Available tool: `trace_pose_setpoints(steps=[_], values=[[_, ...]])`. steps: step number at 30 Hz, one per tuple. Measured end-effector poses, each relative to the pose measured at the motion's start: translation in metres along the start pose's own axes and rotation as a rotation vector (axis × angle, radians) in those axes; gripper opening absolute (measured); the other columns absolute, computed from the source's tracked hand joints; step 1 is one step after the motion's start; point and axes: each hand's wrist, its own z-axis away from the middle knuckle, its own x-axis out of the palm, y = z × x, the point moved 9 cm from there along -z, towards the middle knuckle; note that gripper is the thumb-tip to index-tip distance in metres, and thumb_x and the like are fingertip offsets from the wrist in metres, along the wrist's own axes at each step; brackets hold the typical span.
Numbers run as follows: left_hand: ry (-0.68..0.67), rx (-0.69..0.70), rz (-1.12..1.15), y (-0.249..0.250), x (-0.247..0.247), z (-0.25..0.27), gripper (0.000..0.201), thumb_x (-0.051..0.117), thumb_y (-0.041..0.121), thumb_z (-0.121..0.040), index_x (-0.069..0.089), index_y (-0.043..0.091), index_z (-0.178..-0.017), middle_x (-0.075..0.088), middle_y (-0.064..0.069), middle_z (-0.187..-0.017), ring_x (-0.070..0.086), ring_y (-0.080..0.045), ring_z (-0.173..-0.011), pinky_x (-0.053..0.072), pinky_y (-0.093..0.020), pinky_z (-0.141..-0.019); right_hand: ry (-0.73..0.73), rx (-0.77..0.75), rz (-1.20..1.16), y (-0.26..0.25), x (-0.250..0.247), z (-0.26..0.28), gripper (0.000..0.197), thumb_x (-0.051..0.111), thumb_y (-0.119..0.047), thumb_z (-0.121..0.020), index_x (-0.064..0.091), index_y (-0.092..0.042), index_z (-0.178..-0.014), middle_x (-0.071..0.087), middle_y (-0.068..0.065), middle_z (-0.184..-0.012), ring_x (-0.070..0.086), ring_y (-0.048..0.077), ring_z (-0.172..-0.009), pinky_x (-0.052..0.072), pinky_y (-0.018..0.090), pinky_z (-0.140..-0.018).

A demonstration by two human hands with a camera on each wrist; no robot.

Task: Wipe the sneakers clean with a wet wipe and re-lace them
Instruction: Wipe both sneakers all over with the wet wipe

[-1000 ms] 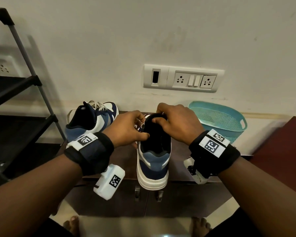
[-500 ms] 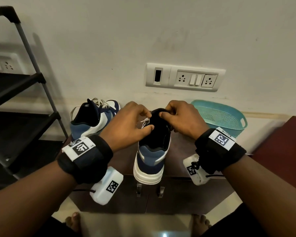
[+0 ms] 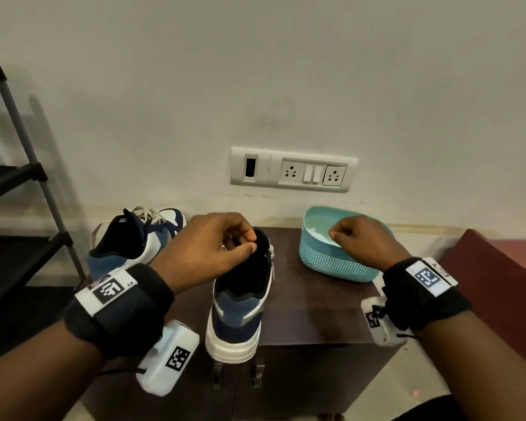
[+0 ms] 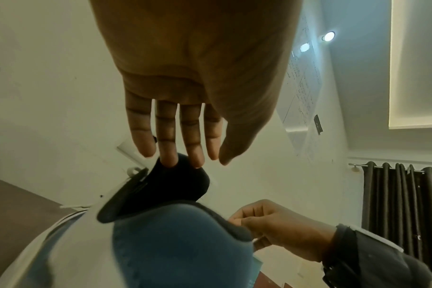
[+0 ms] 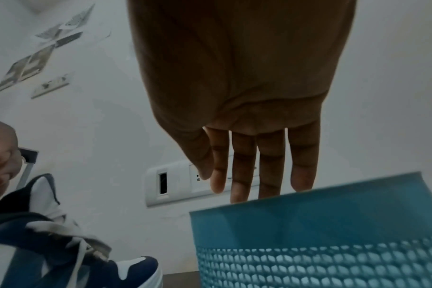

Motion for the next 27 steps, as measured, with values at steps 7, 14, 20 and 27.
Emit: trace_pose_setpoints(steps=[7, 14, 20, 27], values=[[0.035, 0.014, -0.031, 0.008, 0.001, -0.025, 0.002, 0.071, 0.036, -0.088, 0.07, 0.034, -0.087, 0.071, 0.024, -0.086, 0.066, -0.002, -0.079, 0.053, -0.022, -0.071, -0.077, 0.04, -0.094, 0.011, -0.018, -0.027, 0.017, 0.064, -0.021, -0.096, 0.075, -0.012, -0.087, 0.077, 0.0, -0.081, 0.075, 0.019, -0.072, 0.058, 0.028, -0.073], [0.051, 0.004, -0.084, 0.006, 0.002, -0.03, 0.004, 0.07, 0.036, -0.087, 0.069, 0.036, -0.083, 0.069, 0.025, -0.081, 0.065, -0.001, -0.075, 0.055, -0.03, -0.072, -0.436, 0.108, 0.144, -0.006, 0.024, -0.071, 0.028, 0.072, -0.024, -0.094, 0.073, -0.005, -0.114, 0.072, 0.009, -0.104, 0.068, 0.023, -0.086, 0.044, 0.013, -0.04], [0.023, 0.005, -0.102, 0.009, 0.003, -0.026, 0.006, 0.069, 0.037, -0.089, 0.069, 0.036, -0.083, 0.069, 0.024, -0.081, 0.063, 0.001, -0.078, 0.047, -0.017, -0.066, -0.542, 0.129, 0.188, -0.012, 0.048, -0.084, 0.044, 0.069, -0.012, -0.096, 0.058, -0.003, -0.137, 0.068, 0.013, -0.121, 0.068, 0.027, -0.099, 0.047, 0.016, -0.047], [-0.02, 0.002, -0.061, 0.01, 0.001, -0.019, 0.006, 0.07, 0.034, -0.089, 0.071, 0.035, -0.083, 0.071, 0.02, -0.079, 0.065, 0.001, -0.075, 0.046, -0.011, -0.063, -0.519, 0.145, 0.176, -0.011, 0.049, -0.083, 0.002, 0.068, -0.003, -0.093, 0.068, -0.004, -0.094, 0.066, 0.007, -0.078, 0.065, 0.019, -0.07, 0.041, 0.012, -0.036]])
